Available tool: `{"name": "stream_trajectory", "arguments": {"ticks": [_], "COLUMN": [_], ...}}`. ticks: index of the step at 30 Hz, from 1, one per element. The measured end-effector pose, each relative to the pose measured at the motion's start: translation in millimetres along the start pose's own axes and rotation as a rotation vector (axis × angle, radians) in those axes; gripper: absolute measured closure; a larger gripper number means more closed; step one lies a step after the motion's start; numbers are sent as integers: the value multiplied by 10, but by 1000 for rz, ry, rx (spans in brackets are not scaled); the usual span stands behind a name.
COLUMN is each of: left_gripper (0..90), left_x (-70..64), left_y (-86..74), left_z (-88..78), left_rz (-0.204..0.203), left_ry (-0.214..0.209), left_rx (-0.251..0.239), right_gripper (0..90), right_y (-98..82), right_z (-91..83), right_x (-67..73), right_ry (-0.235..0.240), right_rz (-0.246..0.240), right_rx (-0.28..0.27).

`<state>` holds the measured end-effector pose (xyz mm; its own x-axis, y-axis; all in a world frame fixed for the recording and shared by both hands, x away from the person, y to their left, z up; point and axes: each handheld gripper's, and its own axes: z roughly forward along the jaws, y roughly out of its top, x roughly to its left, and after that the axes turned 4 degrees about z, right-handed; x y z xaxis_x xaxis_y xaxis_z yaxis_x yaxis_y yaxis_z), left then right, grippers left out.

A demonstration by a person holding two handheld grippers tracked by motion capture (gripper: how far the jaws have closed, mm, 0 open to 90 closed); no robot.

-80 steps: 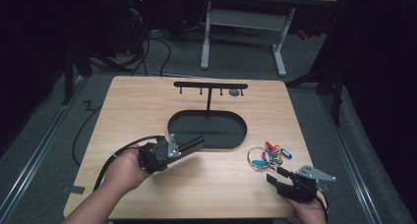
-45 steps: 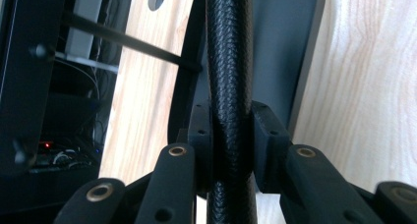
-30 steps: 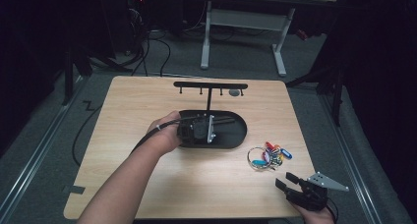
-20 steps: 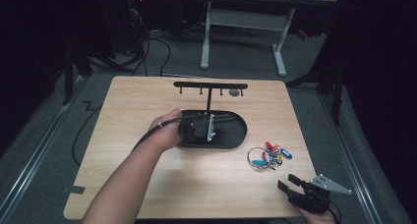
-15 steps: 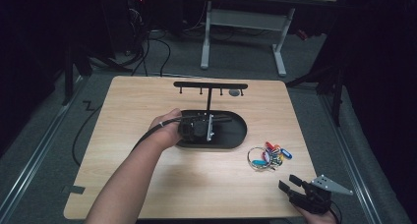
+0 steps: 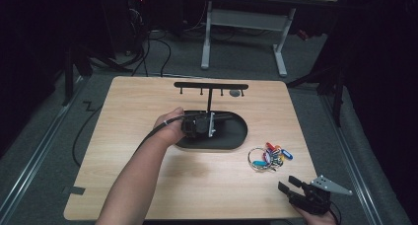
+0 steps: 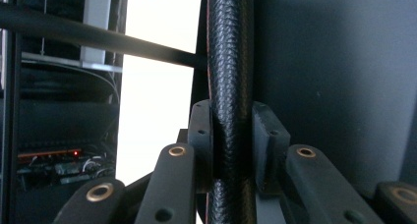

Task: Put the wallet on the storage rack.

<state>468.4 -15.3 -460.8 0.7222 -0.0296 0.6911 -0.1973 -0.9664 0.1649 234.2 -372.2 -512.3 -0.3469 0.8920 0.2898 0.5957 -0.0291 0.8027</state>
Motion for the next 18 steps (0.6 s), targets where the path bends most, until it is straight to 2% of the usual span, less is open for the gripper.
{"name": "stream_trajectory", "arguments": {"ticks": [2, 5, 11, 13, 16, 18], "left_gripper": [739, 738, 729, 723, 702, 667], "left_x": [-4, -20, -56, -61, -75, -108], "left_y": [-2, -11, 14, 23, 39, 50], "left_z": [26, 77, 81, 82, 86, 84], "left_rz": [-5, -7, -1, -13, -28, -20], "left_ry": [-4, -19, -30, -36, -56, -60], "left_rx": [-3, 29, 45, 52, 61, 61], "right_gripper": [422, 422, 422, 422, 422, 422], "right_y": [-5, -8, -9, -9, -6, -3], "right_z": [8, 12, 20, 18, 15, 10], "right_x": [0, 8, 12, 19, 21, 22], "right_ry": [1, 1, 3, 1, 0, 0], "right_rz": [8, 4, 2, -1, -5, -6], "right_rx": [4, 7, 10, 9, 9, 8]}}
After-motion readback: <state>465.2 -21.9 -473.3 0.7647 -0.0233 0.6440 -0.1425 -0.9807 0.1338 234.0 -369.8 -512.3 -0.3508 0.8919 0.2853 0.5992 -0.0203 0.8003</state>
